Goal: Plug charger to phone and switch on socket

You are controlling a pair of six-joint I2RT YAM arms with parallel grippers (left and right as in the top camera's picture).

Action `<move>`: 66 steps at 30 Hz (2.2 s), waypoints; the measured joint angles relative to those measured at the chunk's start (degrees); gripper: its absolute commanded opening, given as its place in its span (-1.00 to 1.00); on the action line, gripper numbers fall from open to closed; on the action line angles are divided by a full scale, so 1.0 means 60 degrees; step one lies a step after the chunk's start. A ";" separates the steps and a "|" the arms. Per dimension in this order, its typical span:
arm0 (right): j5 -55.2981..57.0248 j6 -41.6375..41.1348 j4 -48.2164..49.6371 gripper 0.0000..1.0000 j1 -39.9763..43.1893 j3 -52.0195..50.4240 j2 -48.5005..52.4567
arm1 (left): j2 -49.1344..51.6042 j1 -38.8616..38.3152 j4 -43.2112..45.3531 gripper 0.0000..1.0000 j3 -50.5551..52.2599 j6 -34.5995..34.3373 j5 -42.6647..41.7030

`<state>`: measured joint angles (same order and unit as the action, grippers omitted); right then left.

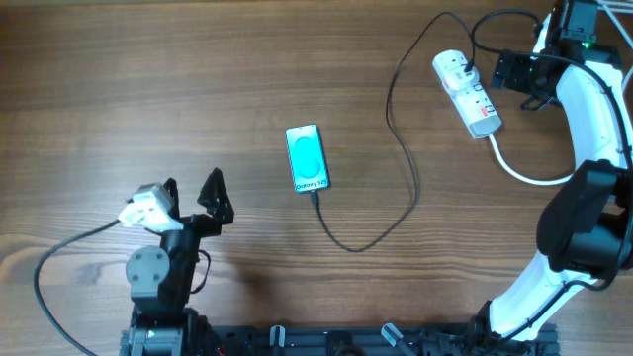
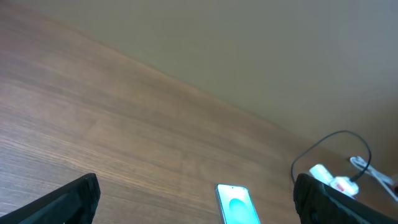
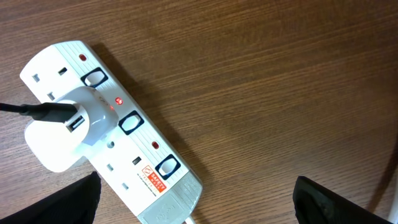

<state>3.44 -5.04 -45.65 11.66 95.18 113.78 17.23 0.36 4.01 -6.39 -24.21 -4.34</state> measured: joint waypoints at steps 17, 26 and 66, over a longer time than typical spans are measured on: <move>0.0000 0.0000 0.0004 0.99 0.0000 0.0000 0.0000 | -0.2739 0.0000 -0.1344 1.00 0.0958 -0.0022 0.0251; 0.0000 0.0000 0.0000 1.00 0.0000 0.0000 0.0000 | -0.2739 0.0000 -0.1348 1.00 0.0958 -0.0022 0.0251; 0.0004 0.0000 0.0004 0.99 0.0000 0.0000 0.0000 | -0.2739 0.0000 -0.1348 1.00 0.0958 -0.0022 0.0251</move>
<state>3.46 -5.04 -45.63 11.66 95.18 113.78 0.80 0.36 -4.08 -0.64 -24.34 -2.83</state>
